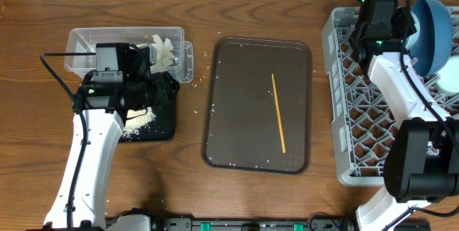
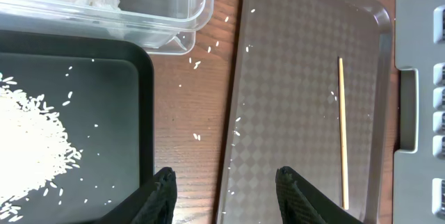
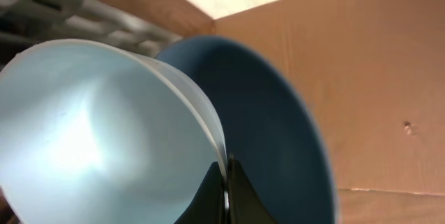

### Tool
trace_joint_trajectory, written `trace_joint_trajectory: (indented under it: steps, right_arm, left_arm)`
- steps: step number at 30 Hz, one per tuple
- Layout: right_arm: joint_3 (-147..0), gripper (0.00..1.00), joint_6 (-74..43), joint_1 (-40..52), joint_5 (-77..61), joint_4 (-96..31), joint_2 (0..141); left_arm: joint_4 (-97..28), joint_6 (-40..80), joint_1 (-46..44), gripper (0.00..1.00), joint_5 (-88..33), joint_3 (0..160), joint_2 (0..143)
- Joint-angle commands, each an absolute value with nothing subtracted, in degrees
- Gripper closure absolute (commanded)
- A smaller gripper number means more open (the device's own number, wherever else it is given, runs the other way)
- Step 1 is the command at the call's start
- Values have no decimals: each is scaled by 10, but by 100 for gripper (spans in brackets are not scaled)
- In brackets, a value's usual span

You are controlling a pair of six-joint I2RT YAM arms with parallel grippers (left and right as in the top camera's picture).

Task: Sort waste into correct bins and load items into the dishwasher rack
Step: 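Carry the white bowl right and place it upside down in the rack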

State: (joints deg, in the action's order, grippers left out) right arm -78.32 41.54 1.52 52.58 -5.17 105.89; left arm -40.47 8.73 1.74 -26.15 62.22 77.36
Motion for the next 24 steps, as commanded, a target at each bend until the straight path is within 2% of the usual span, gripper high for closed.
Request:
trace_joint_trajectory:
  steps: [1,13,24]
  right_arm:
    - [-787,99,461,14,542,-36,1061]
    - [-786,99,472,16,582,-38,1090]
    - [-786,99,373,41,581,-143,1105]
  left_arm:
    - [-405,81,20,51,-252,625,771]
    - [-422,81,20,51,-209,625,771]
    - [-426,81,20,51,-209,625,771]
